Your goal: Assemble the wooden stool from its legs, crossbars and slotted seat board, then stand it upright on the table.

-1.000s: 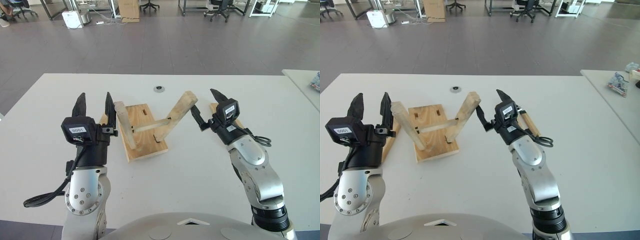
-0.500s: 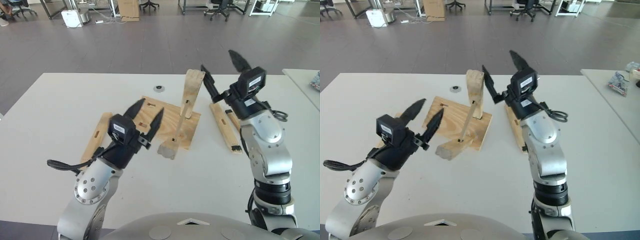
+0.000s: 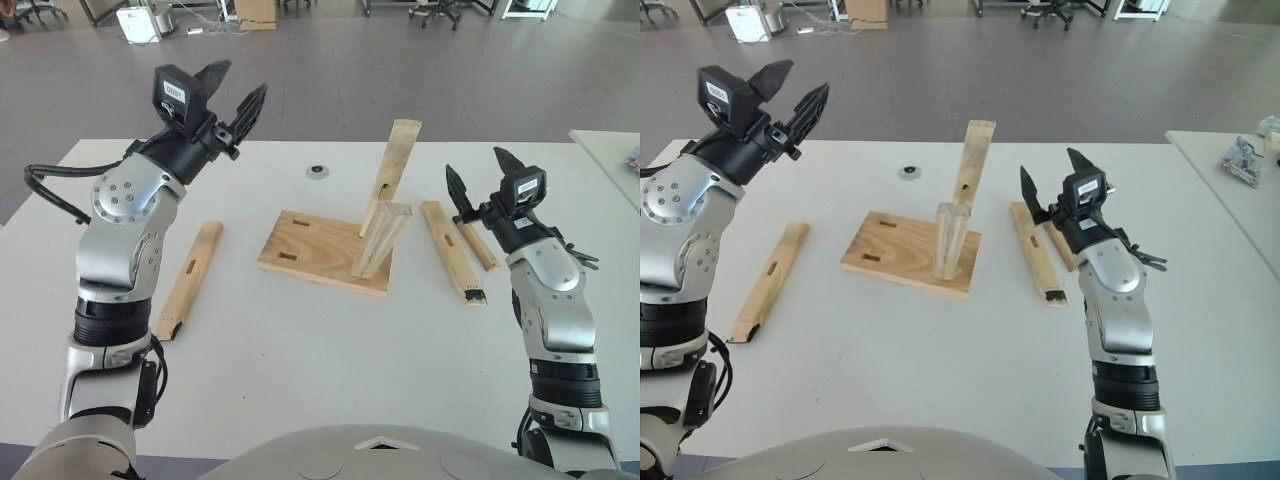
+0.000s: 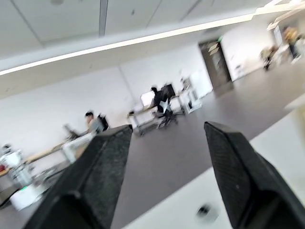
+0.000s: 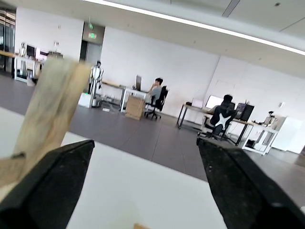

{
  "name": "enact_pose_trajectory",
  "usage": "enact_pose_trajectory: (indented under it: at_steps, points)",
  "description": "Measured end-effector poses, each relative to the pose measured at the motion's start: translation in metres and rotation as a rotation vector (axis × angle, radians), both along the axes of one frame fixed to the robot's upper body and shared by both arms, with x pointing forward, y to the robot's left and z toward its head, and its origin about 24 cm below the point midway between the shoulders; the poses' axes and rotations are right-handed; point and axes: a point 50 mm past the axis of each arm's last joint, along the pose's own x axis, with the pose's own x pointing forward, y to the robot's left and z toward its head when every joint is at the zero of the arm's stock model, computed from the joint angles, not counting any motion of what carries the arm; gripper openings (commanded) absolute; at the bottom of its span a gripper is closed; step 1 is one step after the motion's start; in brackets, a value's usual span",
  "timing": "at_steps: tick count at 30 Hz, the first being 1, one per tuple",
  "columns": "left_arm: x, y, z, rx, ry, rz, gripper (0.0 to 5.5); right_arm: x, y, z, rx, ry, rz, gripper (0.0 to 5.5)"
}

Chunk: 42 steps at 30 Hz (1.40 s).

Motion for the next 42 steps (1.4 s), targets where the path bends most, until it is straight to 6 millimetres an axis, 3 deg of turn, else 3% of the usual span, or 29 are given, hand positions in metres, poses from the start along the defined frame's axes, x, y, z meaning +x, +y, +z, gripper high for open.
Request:
enact_pose_trajectory:
  at_steps: [3,7,11,15,18,21,26,30,33,36,38,40,42]
  points:
    - [0.022,0.019,-0.068,0.222,0.156,0.064,2.81,-0.007,0.016,-0.02,-0.002,0.088,0.072,4.04]
    - [0.021,0.023,-0.171,0.654,0.448,0.003,2.81,-0.032,0.047,-0.062,-0.003,0.348,0.261,4.04]
    - [0.042,0.003,-0.176,0.948,0.402,-0.053,2.81,-0.055,0.069,-0.069,-0.031,0.553,0.508,4.04]
    - [0.034,-0.009,-0.182,0.98,0.316,-0.169,2.81,-0.064,0.07,-0.078,-0.075,0.655,0.539,4.04]
    - [0.012,-0.011,-0.187,0.922,0.228,-0.333,2.81,-0.062,0.063,-0.087,-0.122,0.695,0.463,4.04]
    - [-0.024,-0.006,-0.196,0.801,0.171,-0.463,2.81,-0.057,0.057,-0.09,-0.135,0.666,0.375,4.04]
    - [-0.069,0.003,-0.195,0.691,0.205,-0.492,2.81,-0.047,0.05,-0.095,-0.143,0.599,0.354,4.04]
    - [-0.095,-0.001,-0.185,0.715,0.251,-0.588,2.81,-0.019,0.053,-0.096,-0.098,0.544,0.473,4.04]
    - [-0.108,-0.015,-0.182,0.712,0.246,-0.695,2.81,0.001,0.054,-0.082,-0.066,0.47,0.602,4.04]
    - [-0.109,-0.022,-0.181,0.695,0.243,-0.718,2.81,-0.001,0.026,-0.07,-0.048,0.48,0.739,4.04]
    - [-0.107,-0.02,-0.18,0.691,0.242,-0.711,2.81,0.002,-0.015,-0.048,-0.095,0.475,0.738,4.04]
    - [-0.104,-0.014,-0.178,0.695,0.245,-0.683,2.81,0.005,-0.027,-0.045,-0.081,0.486,0.736,4.04]
    - [-0.102,-0.011,-0.176,0.705,0.249,-0.677,2.81,0.006,-0.03,-0.055,-0.056,0.5,0.746,4.04]
